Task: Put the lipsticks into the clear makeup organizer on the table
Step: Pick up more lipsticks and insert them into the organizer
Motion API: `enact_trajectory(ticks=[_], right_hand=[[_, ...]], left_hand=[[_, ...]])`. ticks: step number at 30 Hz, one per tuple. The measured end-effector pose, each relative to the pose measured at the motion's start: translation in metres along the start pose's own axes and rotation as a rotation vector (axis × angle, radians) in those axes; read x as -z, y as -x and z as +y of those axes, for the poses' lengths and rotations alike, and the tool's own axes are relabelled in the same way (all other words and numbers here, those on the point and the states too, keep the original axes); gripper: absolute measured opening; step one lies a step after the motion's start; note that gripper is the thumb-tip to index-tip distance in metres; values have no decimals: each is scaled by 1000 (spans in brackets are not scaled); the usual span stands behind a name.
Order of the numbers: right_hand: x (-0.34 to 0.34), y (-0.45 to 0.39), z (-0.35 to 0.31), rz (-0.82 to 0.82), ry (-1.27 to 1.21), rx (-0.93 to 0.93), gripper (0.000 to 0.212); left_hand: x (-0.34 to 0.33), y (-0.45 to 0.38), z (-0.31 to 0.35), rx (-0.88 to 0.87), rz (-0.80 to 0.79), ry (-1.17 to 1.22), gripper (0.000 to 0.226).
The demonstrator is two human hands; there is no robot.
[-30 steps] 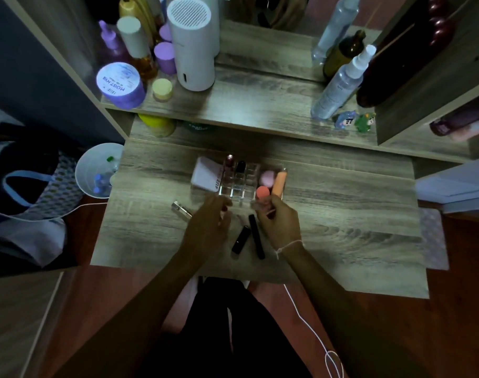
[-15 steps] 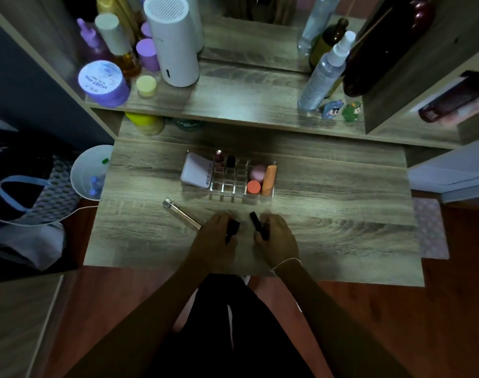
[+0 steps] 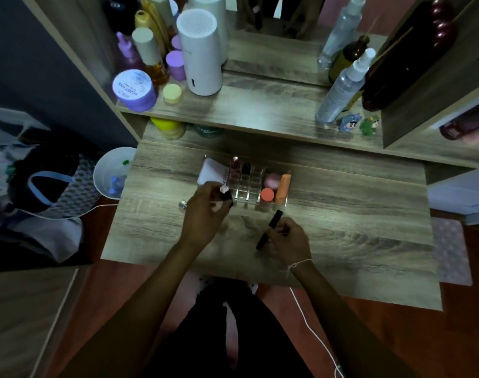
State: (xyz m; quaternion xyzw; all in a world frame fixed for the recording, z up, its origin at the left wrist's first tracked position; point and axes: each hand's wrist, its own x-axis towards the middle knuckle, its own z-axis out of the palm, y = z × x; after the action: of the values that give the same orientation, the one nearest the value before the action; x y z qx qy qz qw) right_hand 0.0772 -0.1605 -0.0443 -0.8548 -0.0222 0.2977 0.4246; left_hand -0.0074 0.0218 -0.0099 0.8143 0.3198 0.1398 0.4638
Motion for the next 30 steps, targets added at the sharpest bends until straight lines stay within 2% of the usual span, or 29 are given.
enact_trajectory(ticks=[3, 6, 14, 16, 24, 30], right_hand=[[-4, -1, -10, 21, -89, 27, 20], [-9, -3, -18, 59, -250, 16, 13], [-24, -4, -34, 84, -371, -37, 17], [-25, -6, -40, 84, -368, -34, 11], [-24, -17, -55, 96, -307, 14, 11], [-21, -22, -60, 145, -283, 41, 25]], left_hand=[[6, -29, 6, -42, 45, -1, 26], [4, -52, 6, -118, 3, -50, 26], [-3, -68, -5, -188, -135, -206, 30], [-1, -72, -5, -209, -169, -219, 31], [3, -76, -3, -265, -285, -299, 31], [1, -76, -4, -312, -254, -310, 30]])
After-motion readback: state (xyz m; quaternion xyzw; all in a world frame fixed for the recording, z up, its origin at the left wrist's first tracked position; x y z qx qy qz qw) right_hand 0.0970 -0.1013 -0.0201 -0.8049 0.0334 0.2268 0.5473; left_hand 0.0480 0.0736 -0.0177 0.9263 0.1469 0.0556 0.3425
